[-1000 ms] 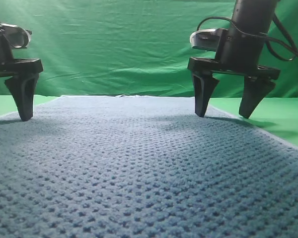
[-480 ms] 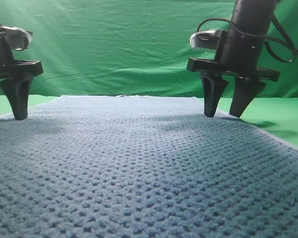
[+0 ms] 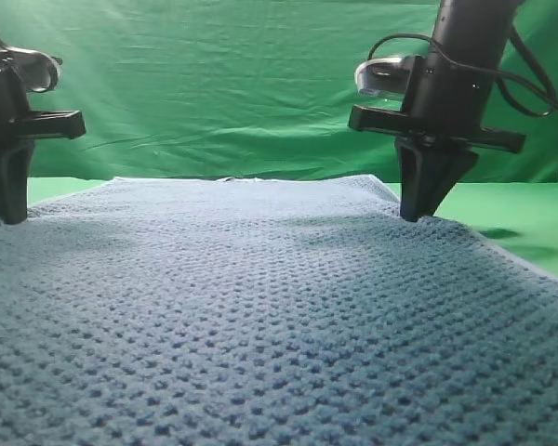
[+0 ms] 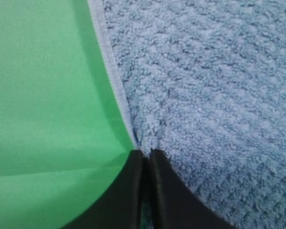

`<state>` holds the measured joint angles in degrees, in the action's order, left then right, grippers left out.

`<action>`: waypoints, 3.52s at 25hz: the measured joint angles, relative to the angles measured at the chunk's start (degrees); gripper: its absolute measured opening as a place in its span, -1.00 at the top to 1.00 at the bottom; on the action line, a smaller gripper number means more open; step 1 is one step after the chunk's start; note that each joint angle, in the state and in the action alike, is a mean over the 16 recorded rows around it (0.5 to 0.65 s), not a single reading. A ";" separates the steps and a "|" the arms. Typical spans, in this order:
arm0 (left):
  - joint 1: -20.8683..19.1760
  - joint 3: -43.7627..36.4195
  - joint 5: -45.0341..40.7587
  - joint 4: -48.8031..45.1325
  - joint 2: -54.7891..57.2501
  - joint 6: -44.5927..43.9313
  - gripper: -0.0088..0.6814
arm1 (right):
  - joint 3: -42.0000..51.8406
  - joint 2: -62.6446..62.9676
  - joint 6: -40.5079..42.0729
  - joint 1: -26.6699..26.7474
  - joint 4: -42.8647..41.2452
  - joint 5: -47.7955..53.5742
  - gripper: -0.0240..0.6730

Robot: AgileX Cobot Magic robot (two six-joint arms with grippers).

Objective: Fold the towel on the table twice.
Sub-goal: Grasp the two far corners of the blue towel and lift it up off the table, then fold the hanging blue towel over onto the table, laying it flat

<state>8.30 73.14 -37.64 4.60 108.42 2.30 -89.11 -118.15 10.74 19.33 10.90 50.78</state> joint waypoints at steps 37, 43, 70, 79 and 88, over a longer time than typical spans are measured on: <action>0.00 25.99 13.01 11.22 -7.10 -4.57 0.97 | -27.40 6.26 -1.77 0.04 -6.96 -17.35 0.93; 0.02 25.97 5.84 11.25 -9.27 -7.49 0.97 | -27.40 7.75 -4.90 0.04 -11.08 -6.90 0.93; 3.95 -1.66 -0.56 11.36 -28.99 -8.72 0.97 | 17.09 37.81 -8.40 0.04 -9.75 -6.74 0.93; 6.38 -11.68 -1.26 11.30 -39.75 -7.76 0.97 | 30.57 51.50 -8.37 0.05 -7.68 -7.24 0.93; 6.53 -23.61 -1.49 13.07 -48.12 -7.32 0.97 | 41.39 61.48 -7.73 0.10 -2.98 -4.63 0.93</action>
<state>14.83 49.53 -39.13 17.67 60.31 -5.02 -47.71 -56.68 3.01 19.42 7.92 46.15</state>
